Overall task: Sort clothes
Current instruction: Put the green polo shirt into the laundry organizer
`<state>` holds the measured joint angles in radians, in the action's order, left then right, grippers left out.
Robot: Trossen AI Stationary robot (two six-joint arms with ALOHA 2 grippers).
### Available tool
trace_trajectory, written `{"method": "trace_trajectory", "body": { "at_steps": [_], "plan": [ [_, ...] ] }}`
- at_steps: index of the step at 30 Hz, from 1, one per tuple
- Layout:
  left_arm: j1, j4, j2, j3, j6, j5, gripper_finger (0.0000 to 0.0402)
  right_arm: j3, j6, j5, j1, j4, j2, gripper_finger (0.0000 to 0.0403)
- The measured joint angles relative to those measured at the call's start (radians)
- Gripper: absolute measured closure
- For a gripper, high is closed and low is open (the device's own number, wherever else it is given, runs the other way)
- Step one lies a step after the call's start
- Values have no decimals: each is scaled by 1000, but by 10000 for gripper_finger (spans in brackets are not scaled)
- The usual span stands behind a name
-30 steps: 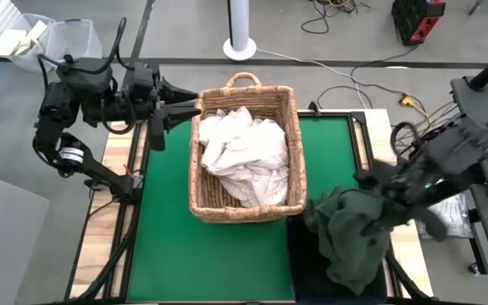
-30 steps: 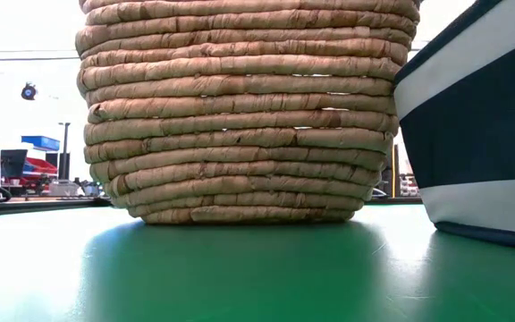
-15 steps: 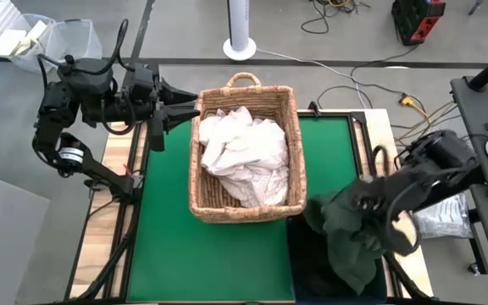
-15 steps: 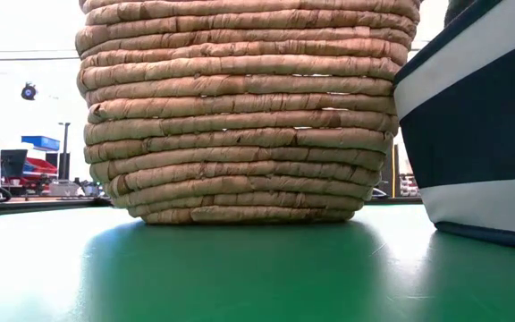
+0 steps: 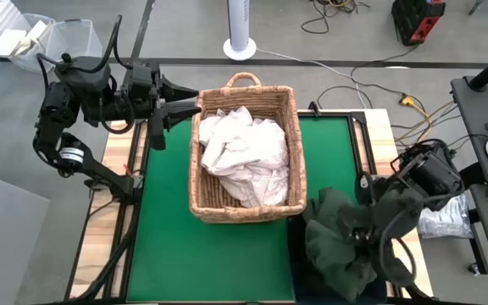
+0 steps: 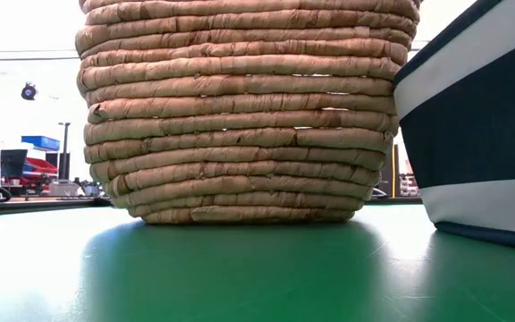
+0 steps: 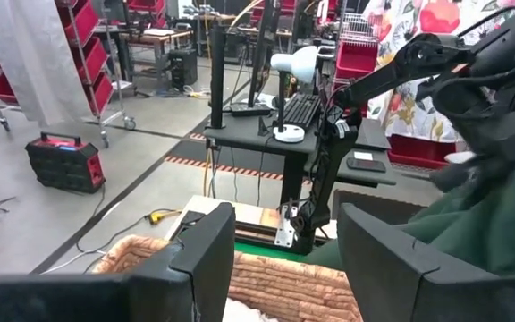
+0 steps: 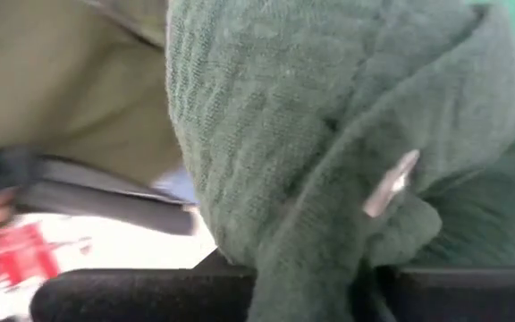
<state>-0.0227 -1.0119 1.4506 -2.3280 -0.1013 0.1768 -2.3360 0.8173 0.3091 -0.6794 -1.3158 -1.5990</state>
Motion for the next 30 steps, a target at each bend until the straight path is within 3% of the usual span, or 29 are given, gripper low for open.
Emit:
{"method": "trace_trajectory", "body": {
  "at_steps": [4,9,15,30],
  "plan": [
    [0,0,0,0,9,0,227,1,35,-163,-25,-261,11,390],
    [0,1,1,0,13,3,227,100,4,-260,-31,-136,44,390],
    [0,1,2,0,14,51,227,179,20,-268,-29,-261,38,390],
    [0,5,33,0,6,53,227,605,-207,-276,-29,-240,40,390]
  ]
}}
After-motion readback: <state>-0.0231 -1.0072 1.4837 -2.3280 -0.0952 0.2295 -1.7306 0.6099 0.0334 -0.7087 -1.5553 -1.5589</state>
